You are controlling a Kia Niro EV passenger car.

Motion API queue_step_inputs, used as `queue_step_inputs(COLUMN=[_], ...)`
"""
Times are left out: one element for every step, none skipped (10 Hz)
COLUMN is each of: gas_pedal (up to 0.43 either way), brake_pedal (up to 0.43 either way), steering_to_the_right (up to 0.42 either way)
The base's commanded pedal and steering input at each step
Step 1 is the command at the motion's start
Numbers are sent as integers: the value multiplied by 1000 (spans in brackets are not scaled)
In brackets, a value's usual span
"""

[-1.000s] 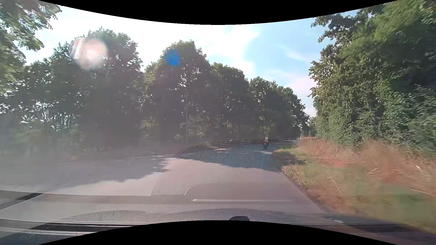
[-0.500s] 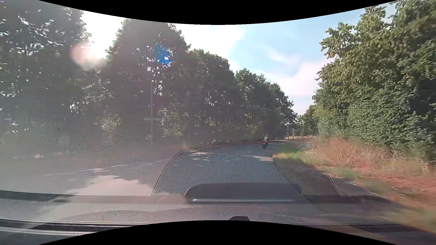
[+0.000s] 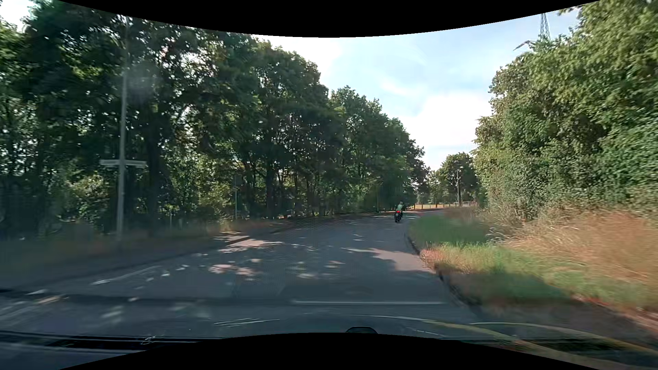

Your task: Follow the waypoints while adhering to traffic rules and regulations

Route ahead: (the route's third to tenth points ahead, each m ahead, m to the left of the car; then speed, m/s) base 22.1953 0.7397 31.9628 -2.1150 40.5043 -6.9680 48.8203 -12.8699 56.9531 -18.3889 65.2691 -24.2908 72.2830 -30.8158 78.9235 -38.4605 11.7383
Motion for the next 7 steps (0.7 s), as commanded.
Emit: queue_step_inputs(gas_pedal=[150, 150, 150, 150, 150, 138, 138], brake_pedal=[0, 0, 0, 0, 0, 0, 0], steering_to_the_right=[65, 65, 65, 65, 65, 65, 65])
